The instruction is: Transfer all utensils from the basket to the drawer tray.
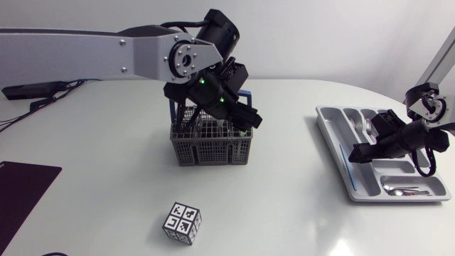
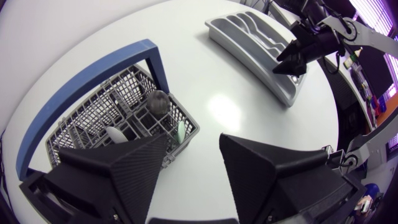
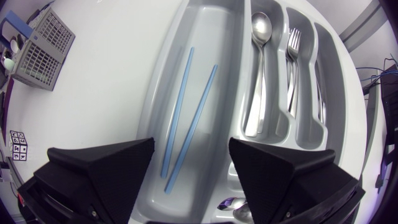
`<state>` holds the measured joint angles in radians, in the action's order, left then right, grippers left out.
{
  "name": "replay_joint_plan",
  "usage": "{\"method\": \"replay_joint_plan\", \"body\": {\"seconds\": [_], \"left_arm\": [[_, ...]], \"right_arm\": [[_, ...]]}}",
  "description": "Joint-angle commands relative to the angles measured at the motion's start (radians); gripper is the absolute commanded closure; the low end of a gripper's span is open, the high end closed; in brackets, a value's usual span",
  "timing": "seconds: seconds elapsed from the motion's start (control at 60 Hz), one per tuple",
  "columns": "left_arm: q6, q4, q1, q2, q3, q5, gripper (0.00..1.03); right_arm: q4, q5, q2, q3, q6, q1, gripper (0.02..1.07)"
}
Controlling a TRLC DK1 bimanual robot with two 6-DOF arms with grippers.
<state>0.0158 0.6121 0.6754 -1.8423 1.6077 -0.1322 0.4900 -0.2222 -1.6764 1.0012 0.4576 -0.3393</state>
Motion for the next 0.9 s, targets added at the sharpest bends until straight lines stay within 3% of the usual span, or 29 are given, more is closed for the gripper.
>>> {"method": "replay_joint_plan", "body": {"seconds": [0.0, 0.433, 0.65, 0.883], "left_arm": [[-0.033, 0.026, 0.007, -0.043, 0.043, 0.028, 0.44], [-0.024, 0.025, 0.023, -0.129, 0.090, 0.071, 0.49], [-0.030, 0.011, 0.012, -0.152, 0.103, 0.071, 0.77], [-0.034, -0.008, -0.002, -0.141, 0.087, 0.063, 0.94]], "right_arm": [[-0.004, 0.004, 0.027, -0.024, 0.015, 0.014, 0.15], [-0.002, 0.006, 0.110, -0.069, 0.000, 0.068, 0.14], [-0.004, 0.007, 0.129, -0.078, 0.003, 0.075, 0.14], [-0.008, 0.017, 0.139, -0.093, 0.003, 0.091, 0.14]]}}
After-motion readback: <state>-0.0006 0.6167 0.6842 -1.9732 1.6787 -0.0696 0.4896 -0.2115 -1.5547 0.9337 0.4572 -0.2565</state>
